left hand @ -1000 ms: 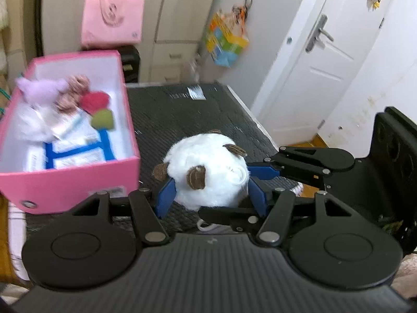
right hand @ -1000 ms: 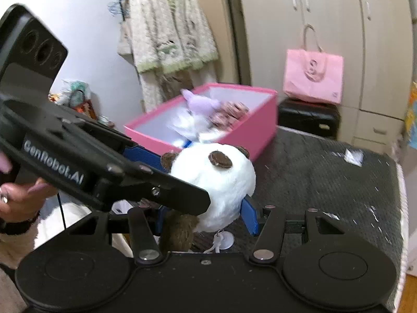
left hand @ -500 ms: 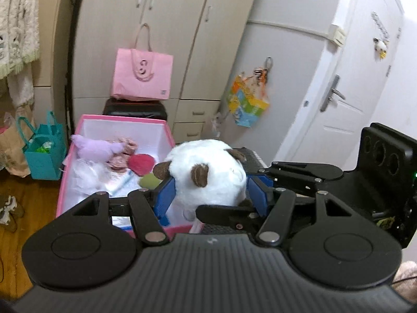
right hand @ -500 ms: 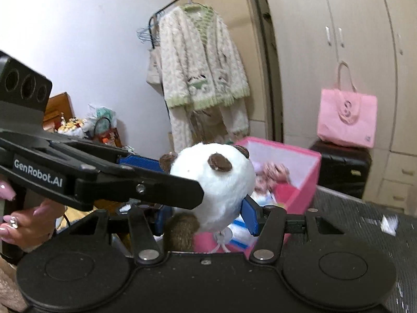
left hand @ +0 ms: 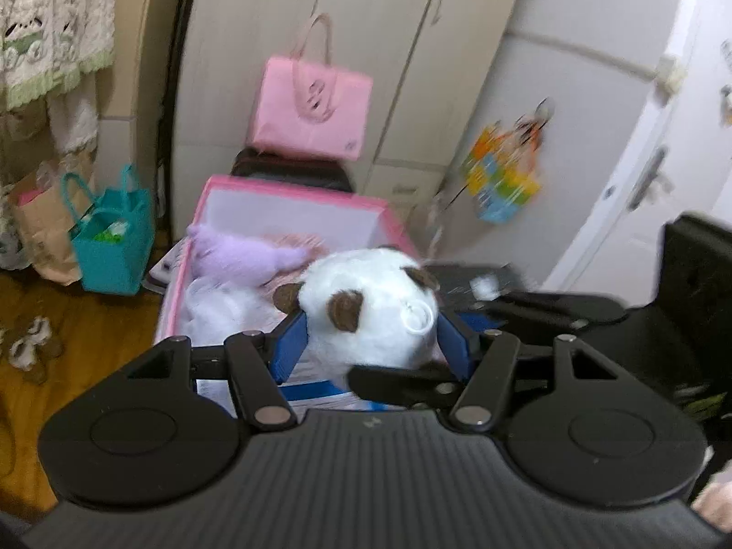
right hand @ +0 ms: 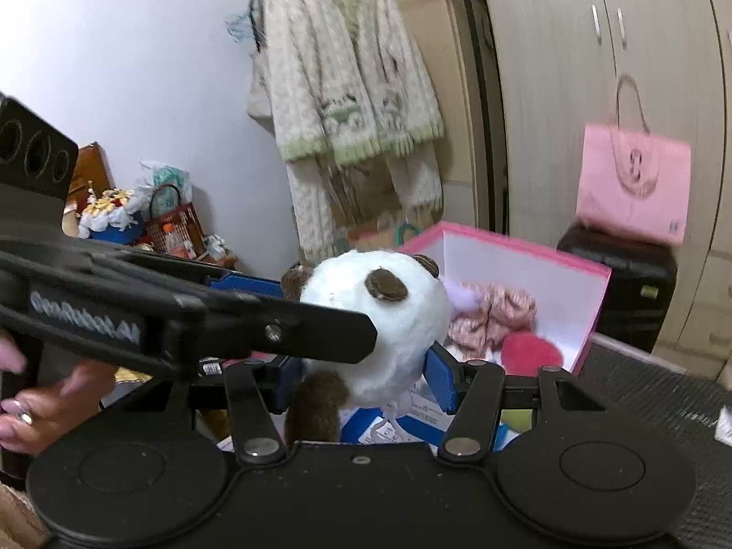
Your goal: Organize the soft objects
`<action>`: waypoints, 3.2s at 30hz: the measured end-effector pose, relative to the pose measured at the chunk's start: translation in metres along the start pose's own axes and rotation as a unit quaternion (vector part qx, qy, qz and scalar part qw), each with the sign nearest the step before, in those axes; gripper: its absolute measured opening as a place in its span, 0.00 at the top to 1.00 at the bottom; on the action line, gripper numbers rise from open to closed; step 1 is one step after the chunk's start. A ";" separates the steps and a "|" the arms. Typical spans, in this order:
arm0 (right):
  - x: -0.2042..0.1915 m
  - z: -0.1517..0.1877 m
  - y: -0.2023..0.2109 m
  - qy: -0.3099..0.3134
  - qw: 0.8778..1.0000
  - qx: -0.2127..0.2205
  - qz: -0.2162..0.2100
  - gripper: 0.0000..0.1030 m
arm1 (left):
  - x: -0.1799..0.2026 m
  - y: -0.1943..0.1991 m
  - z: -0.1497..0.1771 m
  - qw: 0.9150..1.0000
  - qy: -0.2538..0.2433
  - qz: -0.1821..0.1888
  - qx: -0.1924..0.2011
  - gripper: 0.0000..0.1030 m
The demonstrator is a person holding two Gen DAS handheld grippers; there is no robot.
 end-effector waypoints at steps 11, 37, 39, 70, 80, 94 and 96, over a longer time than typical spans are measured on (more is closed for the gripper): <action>0.012 0.017 -0.047 0.018 0.998 -0.056 0.034 0.39 | -0.037 -0.032 0.012 0.999 0.030 0.012 -0.021 0.41; 0.010 0.035 0.064 0.049 0.989 0.060 0.126 0.30 | 0.004 0.023 0.028 0.994 -0.028 -0.088 0.053 0.33; 0.008 0.038 0.070 0.050 0.988 0.057 0.133 0.27 | 0.011 0.025 0.031 0.994 -0.028 -0.090 0.052 0.31; 0.050 0.089 0.153 -0.047 0.949 -0.008 0.313 0.05 | 0.077 0.056 0.060 0.990 -0.060 -0.124 0.040 0.01; 0.025 0.085 0.180 -0.049 0.946 0.059 0.316 0.05 | 0.093 0.071 0.074 0.979 -0.095 -0.155 0.091 0.01; 0.023 0.099 0.198 -0.098 0.926 0.111 0.347 0.05 | 0.110 0.058 0.095 0.968 -0.102 -0.196 0.118 0.01; 0.020 0.103 0.200 -0.095 0.926 0.108 0.349 0.05 | 0.111 0.060 0.096 0.966 -0.102 -0.205 0.122 0.01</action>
Point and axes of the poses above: each gripper's, at about its wrist camera, not at the fingertips, and y roughly against the way its jaws point, x to its right, z to its underside, the point moved 4 cm from there along -y, roughly the way its jaws point
